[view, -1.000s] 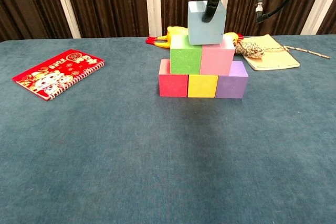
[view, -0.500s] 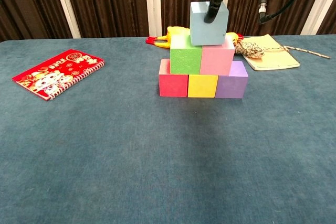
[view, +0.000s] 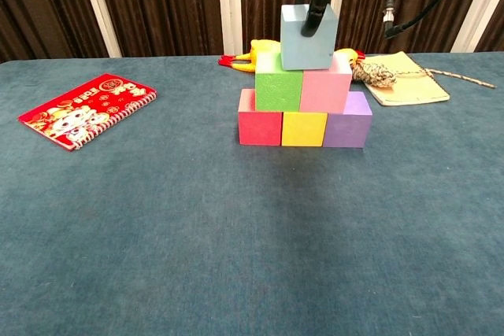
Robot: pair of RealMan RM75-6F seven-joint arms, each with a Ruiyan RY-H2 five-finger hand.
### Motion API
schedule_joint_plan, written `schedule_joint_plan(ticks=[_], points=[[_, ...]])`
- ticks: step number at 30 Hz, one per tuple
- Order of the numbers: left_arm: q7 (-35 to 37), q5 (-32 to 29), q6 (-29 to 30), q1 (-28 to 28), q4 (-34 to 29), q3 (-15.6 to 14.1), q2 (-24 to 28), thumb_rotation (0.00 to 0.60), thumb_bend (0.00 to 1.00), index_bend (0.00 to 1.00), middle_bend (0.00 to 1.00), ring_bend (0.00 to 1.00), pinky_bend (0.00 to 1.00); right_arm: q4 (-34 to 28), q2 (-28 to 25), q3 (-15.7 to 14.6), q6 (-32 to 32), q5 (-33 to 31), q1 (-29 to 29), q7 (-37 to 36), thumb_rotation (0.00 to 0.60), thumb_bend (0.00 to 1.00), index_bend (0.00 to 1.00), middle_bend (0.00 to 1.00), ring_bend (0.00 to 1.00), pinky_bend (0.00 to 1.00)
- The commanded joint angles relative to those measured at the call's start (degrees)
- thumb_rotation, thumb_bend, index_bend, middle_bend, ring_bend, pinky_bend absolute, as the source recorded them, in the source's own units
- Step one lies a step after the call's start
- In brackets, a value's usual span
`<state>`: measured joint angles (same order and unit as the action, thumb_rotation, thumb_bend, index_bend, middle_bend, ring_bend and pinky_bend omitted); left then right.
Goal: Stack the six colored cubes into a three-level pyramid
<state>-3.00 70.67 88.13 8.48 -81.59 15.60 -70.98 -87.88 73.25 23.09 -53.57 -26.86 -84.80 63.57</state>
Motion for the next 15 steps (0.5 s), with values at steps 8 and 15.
schedule_joint_plan(ticks=[8,15], points=[[0.3,0.0,0.0,-0.1,0.0,0.0,0.1,0.6,0.18,0.19,0.01,0.0,0.03,0.2,0.5,0.4,-0.3,-0.4,0.1,1.0,0.6,0.33,0.29,0.38,0.12,0.0],[0.2,-0.1,0.0,-0.1,0.0,0.1,0.1,0.6,0.18,0.19,0.01,0.0,0.03,0.4,0.7,0.8,-1.1,-1.2,0.1,1.9,0.6,0.33,0.29,0.34,0.1,0.0]])
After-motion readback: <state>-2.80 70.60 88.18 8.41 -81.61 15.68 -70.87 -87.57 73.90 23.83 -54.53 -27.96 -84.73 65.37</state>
